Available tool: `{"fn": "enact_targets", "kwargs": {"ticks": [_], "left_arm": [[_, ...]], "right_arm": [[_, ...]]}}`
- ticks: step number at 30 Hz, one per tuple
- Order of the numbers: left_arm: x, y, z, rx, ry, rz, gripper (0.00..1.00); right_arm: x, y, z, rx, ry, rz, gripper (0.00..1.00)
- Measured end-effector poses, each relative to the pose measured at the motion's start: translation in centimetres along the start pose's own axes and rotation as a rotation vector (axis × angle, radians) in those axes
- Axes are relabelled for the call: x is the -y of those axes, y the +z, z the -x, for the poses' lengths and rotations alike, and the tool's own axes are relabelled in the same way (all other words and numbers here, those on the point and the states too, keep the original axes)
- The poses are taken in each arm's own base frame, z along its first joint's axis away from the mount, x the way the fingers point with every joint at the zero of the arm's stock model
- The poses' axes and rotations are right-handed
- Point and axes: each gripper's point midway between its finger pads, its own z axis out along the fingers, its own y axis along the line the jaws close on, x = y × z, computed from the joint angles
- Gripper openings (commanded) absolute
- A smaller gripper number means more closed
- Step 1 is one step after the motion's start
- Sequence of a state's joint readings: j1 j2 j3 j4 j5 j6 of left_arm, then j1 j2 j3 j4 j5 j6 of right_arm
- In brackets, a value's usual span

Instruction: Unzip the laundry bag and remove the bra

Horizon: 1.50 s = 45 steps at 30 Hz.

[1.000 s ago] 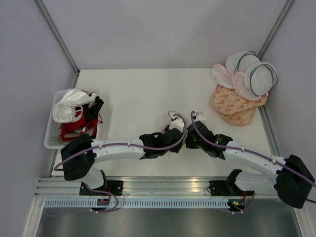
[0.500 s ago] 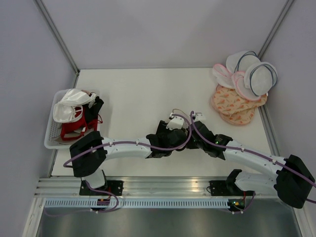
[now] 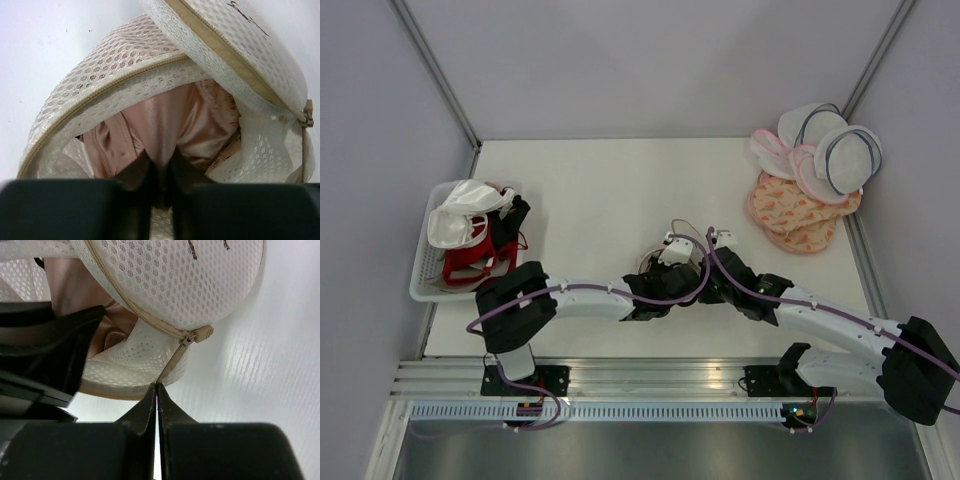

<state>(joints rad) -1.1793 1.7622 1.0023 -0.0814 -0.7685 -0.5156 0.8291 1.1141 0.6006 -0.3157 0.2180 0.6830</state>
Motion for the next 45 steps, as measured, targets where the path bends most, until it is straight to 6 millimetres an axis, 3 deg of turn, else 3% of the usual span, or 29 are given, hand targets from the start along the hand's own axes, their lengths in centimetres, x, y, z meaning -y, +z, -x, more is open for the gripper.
{"fn": "enact_targets", "kwargs": {"ticks": [2, 7, 14, 21, 24, 31, 34, 40, 43, 45], "left_arm": [[-0.1, -0.3, 0.0, -0.001, -0.004, -0.016, 0.02], [0.0, -2.4, 1.6, 0.005, -0.041, -0.090, 0.02], [0.4, -7.9, 6.1, 0.028, -0.157, -0.292, 0.02], [0.5, -12.5, 7.9, -0.005, -0.299, -0.511, 0.02], [-2.2, -14.1, 8.5, 0.061, -0.417, -0.541, 0.02], [-11.8, -15.6, 11.0, 0.380, -0.763, -0.431, 0.02], [-13.7, -15.3, 11.7, 0.468, -0.849, -0.392, 0.02], [-15.7, -15.2, 13.5, 0.558, -0.926, -0.363, 0.02], [-17.5, -16.0, 15.9, 0.627, -0.934, -0.331, 0.02], [-19.1, -17.2, 18.5, 0.689, -0.941, -0.313, 0.02]], "right_arm": [[0.0, -0.2, 0.1, 0.006, 0.002, 0.005, 0.00], [0.0, -0.5, 0.3, 0.017, 0.001, 0.006, 0.00], [0.6, -0.5, 0.3, 0.021, -0.003, -0.020, 0.00], [0.6, -0.7, 0.8, 0.036, -0.006, -0.035, 0.00], [0.6, -0.7, 0.8, 0.038, -0.004, -0.034, 0.00], [1.0, -0.7, 0.8, 0.039, -0.007, -0.054, 0.00], [1.1, -0.7, 0.7, 0.038, -0.009, -0.059, 0.00], [1.4, -0.6, 0.6, 0.035, -0.012, -0.076, 0.00], [1.8, -0.5, 0.6, 0.036, -0.016, -0.094, 0.00], [1.8, -0.4, 0.6, 0.035, -0.016, -0.095, 0.01]]}}
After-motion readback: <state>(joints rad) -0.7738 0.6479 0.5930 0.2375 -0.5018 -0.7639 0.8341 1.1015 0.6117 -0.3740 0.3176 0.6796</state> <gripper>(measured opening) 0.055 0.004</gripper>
